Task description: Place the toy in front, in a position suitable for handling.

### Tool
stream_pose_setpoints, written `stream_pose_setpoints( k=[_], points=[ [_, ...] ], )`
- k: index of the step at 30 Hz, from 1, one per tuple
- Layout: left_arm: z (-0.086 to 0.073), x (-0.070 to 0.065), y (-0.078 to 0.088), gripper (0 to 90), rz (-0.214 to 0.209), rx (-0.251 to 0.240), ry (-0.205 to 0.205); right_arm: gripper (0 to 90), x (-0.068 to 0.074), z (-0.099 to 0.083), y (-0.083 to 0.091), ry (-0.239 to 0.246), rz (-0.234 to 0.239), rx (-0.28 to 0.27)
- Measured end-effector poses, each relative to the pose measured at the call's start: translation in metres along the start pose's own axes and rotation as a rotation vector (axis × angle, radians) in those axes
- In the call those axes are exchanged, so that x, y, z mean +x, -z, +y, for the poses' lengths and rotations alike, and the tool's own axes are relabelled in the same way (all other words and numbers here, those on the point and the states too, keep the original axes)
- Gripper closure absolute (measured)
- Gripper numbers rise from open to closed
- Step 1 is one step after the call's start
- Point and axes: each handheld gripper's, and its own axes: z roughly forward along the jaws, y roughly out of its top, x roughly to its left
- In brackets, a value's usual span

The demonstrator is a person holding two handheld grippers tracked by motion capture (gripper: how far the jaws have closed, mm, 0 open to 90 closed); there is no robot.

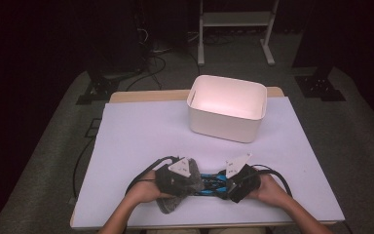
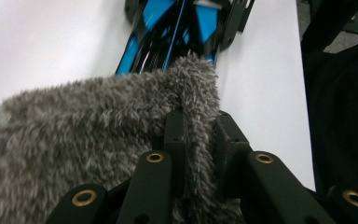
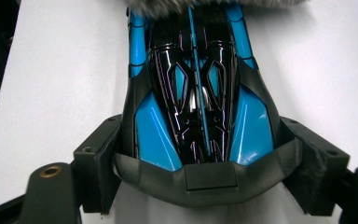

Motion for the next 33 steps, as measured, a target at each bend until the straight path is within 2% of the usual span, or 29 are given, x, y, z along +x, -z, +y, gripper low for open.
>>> stream_pose_setpoints(
  k=[1, 3, 6, 7, 10, 15, 18, 19, 20, 24, 25, 26, 29, 33],
  points=[
    [0.0, 0.0, 0.0, 78.1, 0.0, 0.0, 0.0, 22.2, 0.0, 0.0, 0.0, 0.0, 0.0, 0.0],
    [-0.008, -0.001, 0.004, 78.1, 0.028, 0.031, 0.002, 22.2, 0.0, 0.0, 0.0, -0.003, 0.001, -0.001],
    [-0.02, 0.0, 0.008, 78.1, 0.048, 0.059, 0.024, 22.2, 0.0, 0.0, 0.0, -0.001, 0.0, -0.001],
    [-0.025, 0.002, 0.009, 78.1, 0.047, 0.053, 0.04, 22.2, 0.0, 0.0, 0.0, -0.004, 0.001, -0.001],
    [-0.028, 0.003, 0.01, 78.1, 0.039, 0.04, 0.054, 22.2, 0.0, 0.0, 0.0, -0.003, 0.001, -0.002],
    [-0.019, 0.003, 0.008, 78.0, 0.009, -0.008, 0.052, 22.2, 0.0, -0.001, 0.0, -0.002, 0.002, -0.006],
    [-0.003, 0.001, 0.004, 78.0, 0.002, -0.007, 0.007, 22.2, 0.0, -0.001, 0.0, -0.003, 0.002, -0.008],
    [0.008, 0.0, 0.0, 78.0, -0.003, -0.001, -0.019, 22.2, 0.0, -0.001, 0.0, -0.002, 0.001, -0.006],
    [0.008, 0.0, 0.0, 78.0, -0.003, -0.001, -0.019, 22.2, 0.0, -0.001, 0.0, -0.002, 0.001, -0.006],
    [0.033, 0.0, -0.012, 78.0, -0.022, -0.017, -0.06, 22.1, 0.0, -0.001, 0.0, -0.005, 0.001, -0.008],
    [0.033, 0.0, -0.012, 77.9, -0.022, -0.017, -0.06, 22.1, 0.0, -0.001, 0.0, -0.005, 0.001, -0.008],
    [0.036, 0.001, -0.018, 78.0, -0.02, 0.004, -0.07, 21.9, 0.001, 0.0, 0.0, -0.008, -0.005, -0.004],
    [0.035, 0.002, -0.017, 78.1, -0.024, 0.003, -0.067, 21.5, 0.002, 0.001, 0.0, -0.013, -0.017, 0.005],
    [0.033, -0.001, -0.015, 78.0, 0.001, 0.027, -0.075, 19.3, 0.004, 0.003, 0.002, -0.004, -0.031, 0.026]
  ],
)
